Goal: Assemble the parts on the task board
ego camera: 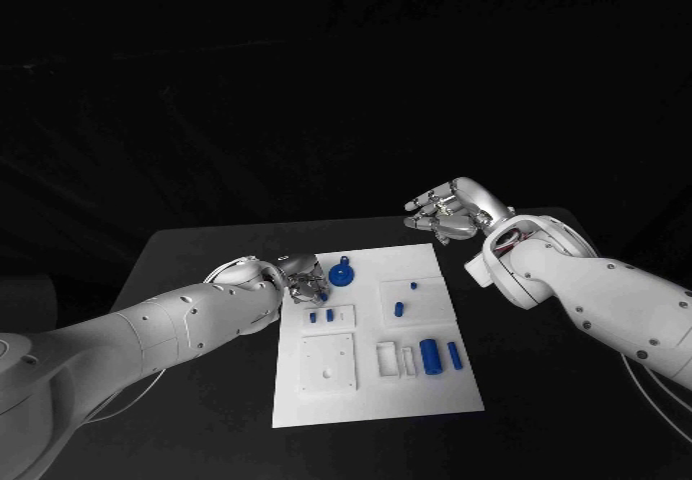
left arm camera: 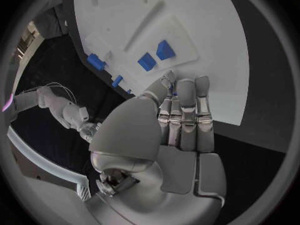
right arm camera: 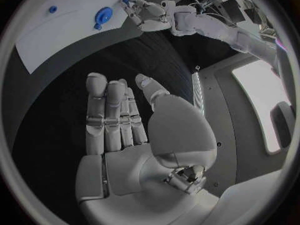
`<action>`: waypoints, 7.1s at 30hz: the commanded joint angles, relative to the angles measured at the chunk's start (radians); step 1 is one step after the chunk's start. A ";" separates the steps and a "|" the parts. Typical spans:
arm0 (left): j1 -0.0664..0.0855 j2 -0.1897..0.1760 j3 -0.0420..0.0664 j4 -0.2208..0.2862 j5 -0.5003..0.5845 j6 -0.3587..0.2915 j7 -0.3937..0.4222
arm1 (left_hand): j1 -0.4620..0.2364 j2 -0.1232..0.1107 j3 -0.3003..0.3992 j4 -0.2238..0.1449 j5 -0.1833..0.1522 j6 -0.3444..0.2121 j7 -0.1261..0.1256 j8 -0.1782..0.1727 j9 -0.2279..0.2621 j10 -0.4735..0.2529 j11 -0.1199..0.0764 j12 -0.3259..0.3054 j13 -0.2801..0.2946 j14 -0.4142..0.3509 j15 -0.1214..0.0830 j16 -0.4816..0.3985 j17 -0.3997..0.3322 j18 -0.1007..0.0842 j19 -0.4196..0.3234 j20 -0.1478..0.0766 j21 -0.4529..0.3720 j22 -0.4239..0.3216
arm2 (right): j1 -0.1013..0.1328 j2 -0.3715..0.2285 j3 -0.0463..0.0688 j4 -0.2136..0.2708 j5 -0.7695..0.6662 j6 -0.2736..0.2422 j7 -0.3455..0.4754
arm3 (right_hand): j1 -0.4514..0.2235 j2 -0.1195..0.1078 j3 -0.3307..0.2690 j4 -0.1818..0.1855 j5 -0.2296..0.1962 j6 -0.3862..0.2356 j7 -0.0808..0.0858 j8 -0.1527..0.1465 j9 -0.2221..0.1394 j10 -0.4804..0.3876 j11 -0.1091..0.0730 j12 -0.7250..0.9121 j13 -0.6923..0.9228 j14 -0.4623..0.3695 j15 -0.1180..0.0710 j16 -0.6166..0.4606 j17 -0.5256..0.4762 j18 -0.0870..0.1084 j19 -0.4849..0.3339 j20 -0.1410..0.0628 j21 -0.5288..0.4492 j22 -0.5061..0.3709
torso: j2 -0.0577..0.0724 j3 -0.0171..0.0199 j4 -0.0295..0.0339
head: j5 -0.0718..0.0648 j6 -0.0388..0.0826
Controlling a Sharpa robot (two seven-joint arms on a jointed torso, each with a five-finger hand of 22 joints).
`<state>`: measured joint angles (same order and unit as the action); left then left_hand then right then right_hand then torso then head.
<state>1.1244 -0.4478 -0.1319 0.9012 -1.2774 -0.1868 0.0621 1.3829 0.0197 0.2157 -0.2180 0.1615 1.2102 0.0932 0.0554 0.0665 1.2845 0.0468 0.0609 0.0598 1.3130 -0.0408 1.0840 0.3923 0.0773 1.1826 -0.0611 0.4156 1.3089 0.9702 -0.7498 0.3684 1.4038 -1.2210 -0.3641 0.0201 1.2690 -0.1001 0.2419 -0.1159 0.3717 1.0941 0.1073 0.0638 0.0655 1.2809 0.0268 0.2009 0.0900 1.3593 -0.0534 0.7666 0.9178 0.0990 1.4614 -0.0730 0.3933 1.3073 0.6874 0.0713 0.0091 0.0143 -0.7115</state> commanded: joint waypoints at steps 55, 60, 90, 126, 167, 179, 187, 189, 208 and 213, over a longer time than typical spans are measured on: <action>0.063 -0.297 0.074 0.413 1.036 -0.128 0.321 | -0.017 0.005 0.005 0.022 -0.046 -0.159 0.039 0.025 -0.003 -0.158 0.069 0.000 -0.002 -0.086 0.122 -0.973 -0.319 -0.014 -0.210 0.120 -0.350 -0.394 | -0.008 0.071 -0.118 -0.116 -0.629 0.253 -0.276 | -0.009 -0.103 0.264 -0.022 -0.194 0.019 0.004 -0.001 -0.001 -0.088 0.047 -0.141 -0.030 0.057 0.032 0.024 -0.067 0.040 0.046 0.030 0.074 0.047 | 0.000 -0.0062 0.0048 | -0.041 0.043; 0.075 -0.296 0.075 0.421 1.065 -0.113 0.334 | -0.021 0.013 0.023 0.012 -0.062 -0.162 0.039 0.026 -0.003 -0.161 0.072 0.000 -0.002 -0.129 0.145 -1.024 -0.325 -0.014 -0.250 0.139 -0.353 -0.426 | -0.010 0.091 -0.129 -0.132 -0.642 0.250 -0.280 | -0.008 -0.107 0.260 -0.021 -0.195 0.014 0.005 -0.001 0.000 -0.092 0.048 -0.142 -0.030 0.058 0.035 0.027 -0.074 0.044 0.047 0.033 0.069 0.045 | 0.000 -0.0047 0.0049 | -0.040 0.044; 0.082 -0.290 0.076 0.433 1.099 -0.087 0.334 | -0.035 0.018 -0.011 0.000 -0.060 -0.163 0.042 0.033 -0.003 -0.164 0.079 0.000 -0.002 -0.172 0.161 -1.023 -0.326 -0.008 -0.214 0.160 -0.346 -0.758 | -0.019 0.176 -0.189 -0.242 -0.693 0.229 -0.298 | -0.019 -0.100 0.373 -0.032 -0.242 0.028 0.006 -0.001 0.000 -0.074 0.044 -0.141 -0.030 0.056 0.032 0.042 -0.095 0.046 0.048 0.031 0.068 0.043 | 0.000 -0.0030 0.0050 | -0.034 0.033; 0.082 -0.285 0.076 0.417 1.107 -0.081 0.326 | -0.035 0.021 -0.015 -0.001 -0.061 -0.159 0.042 0.033 -0.003 -0.165 0.080 0.001 -0.002 -0.169 0.160 -1.023 -0.326 -0.008 -0.208 0.159 -0.345 -0.777 | -0.026 0.166 -0.196 -0.206 -0.703 0.087 -0.333 | 0.003 -0.028 0.424 -0.097 -0.311 0.201 -0.036 0.000 0.010 0.110 -0.013 -0.139 -0.023 0.075 -0.017 0.019 -0.080 -0.001 0.049 -0.021 0.169 0.063 | -0.002 -0.0029 0.0011 | -0.022 0.027; 0.082 -0.227 0.076 0.317 1.114 -0.093 0.341 | -0.028 0.026 -0.020 -0.001 -0.062 -0.155 0.043 0.033 -0.003 -0.164 0.080 0.001 -0.002 -0.179 0.162 -1.023 -0.327 -0.002 -0.202 0.160 -0.342 -0.786 | -0.176 0.174 -0.178 0.120 -0.659 0.031 -0.233 | 0.020 -0.031 0.417 -0.073 -0.319 0.200 -0.035 0.001 0.009 0.107 -0.013 -0.140 -0.024 0.081 -0.017 0.009 -0.070 0.011 0.049 -0.020 0.176 0.063 | -0.009 -0.0057 -0.0078 | 0.115 0.004; 0.082 -0.215 0.076 0.321 1.116 -0.089 0.339 | -0.025 0.028 -0.021 -0.001 -0.052 -0.155 0.044 0.032 -0.003 -0.164 0.080 0.000 -0.002 -0.182 0.163 -1.023 -0.327 0.001 -0.200 0.160 -0.341 -0.783 | -0.210 0.212 -0.211 0.067 -0.701 0.036 -0.238 | 0.022 -0.030 0.416 -0.076 -0.321 0.199 -0.035 0.000 0.008 0.107 -0.013 -0.140 -0.025 0.082 -0.017 0.008 -0.069 0.012 0.049 -0.020 0.174 0.063 | -0.009 -0.0056 -0.0086 | 0.135 -0.017; 0.082 -0.214 0.076 0.327 1.116 -0.084 0.337 | -0.026 0.028 -0.021 0.000 -0.051 -0.155 0.044 0.032 -0.003 -0.164 0.080 0.000 -0.002 -0.183 0.163 -1.023 -0.327 0.002 -0.199 0.160 -0.340 -0.780 | -0.223 0.230 -0.213 0.045 -0.717 0.028 -0.241 | 0.023 -0.029 0.417 -0.079 -0.321 0.199 -0.035 0.000 0.008 0.107 -0.013 -0.140 -0.025 0.082 -0.017 0.007 -0.068 0.013 0.049 -0.020 0.173 0.062 | -0.009 -0.0063 -0.0077 | 0.147 -0.031; 0.082 -0.214 0.076 0.327 1.117 -0.084 0.337 | -0.026 0.028 -0.021 0.000 -0.051 -0.155 0.044 0.032 -0.003 -0.164 0.080 0.000 -0.002 -0.183 0.163 -1.023 -0.327 0.002 -0.199 0.160 -0.340 -0.780 | -0.224 0.232 -0.213 0.041 -0.719 0.027 -0.242 | 0.023 -0.029 0.417 -0.079 -0.321 0.199 -0.035 0.000 0.008 0.107 -0.013 -0.140 -0.025 0.082 -0.017 0.007 -0.068 0.013 0.049 -0.020 0.173 0.062 | -0.009 -0.0067 -0.0080 | 0.147 -0.031; 0.082 -0.212 0.076 0.332 1.119 -0.077 0.334 | -0.027 0.027 -0.022 0.001 -0.052 -0.155 0.044 0.032 -0.003 -0.165 0.081 0.000 -0.002 -0.184 0.164 -1.023 -0.327 0.003 -0.199 0.161 -0.340 -0.778 | -0.226 0.244 -0.213 0.013 -0.753 0.029 -0.271 | 0.021 -0.028 0.419 -0.082 -0.322 0.199 -0.035 0.000 0.008 0.107 -0.012 -0.140 -0.025 0.083 -0.017 0.006 -0.066 0.013 0.050 -0.020 0.174 0.062 | -0.009 -0.0056 -0.0094 | 0.152 -0.038; 0.082 -0.211 0.076 0.334 1.119 -0.075 0.332 | -0.028 0.027 -0.023 0.003 -0.053 -0.156 0.044 0.032 -0.003 -0.165 0.081 0.001 -0.002 -0.185 0.164 -1.024 -0.327 0.004 -0.199 0.162 -0.341 -0.778 | -0.226 0.251 -0.213 0.005 -0.757 0.035 -0.275 | 0.020 -0.028 0.420 -0.081 -0.322 0.198 -0.035 0.000 0.008 0.105 -0.012 -0.140 -0.025 0.083 -0.018 0.005 -0.065 0.012 0.049 -0.020 0.173 0.062 | -0.009 -0.0051 -0.0093 | 0.155 -0.041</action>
<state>1.2049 -0.6613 -0.0574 1.2314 -0.1651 -0.2771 0.3849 1.3553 0.0421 0.1986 -0.2173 0.1082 1.0520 0.1356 0.0842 0.0637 1.1203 0.1252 0.0656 0.0589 1.1360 0.1216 0.0617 0.0668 0.0617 0.9793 0.0999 0.0711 0.5295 0.7452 -0.5012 0.1553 1.4093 -1.9553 -0.3355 -0.2454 1.2814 -0.1278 0.6594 -0.1944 0.0466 1.2888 0.0713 0.0608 0.0718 1.3828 0.0142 0.0554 0.0644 1.4380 -0.0679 0.7756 0.8516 0.1007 1.4665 -0.0851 0.5710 1.3073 0.6782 0.0659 -0.0003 0.1674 -0.7509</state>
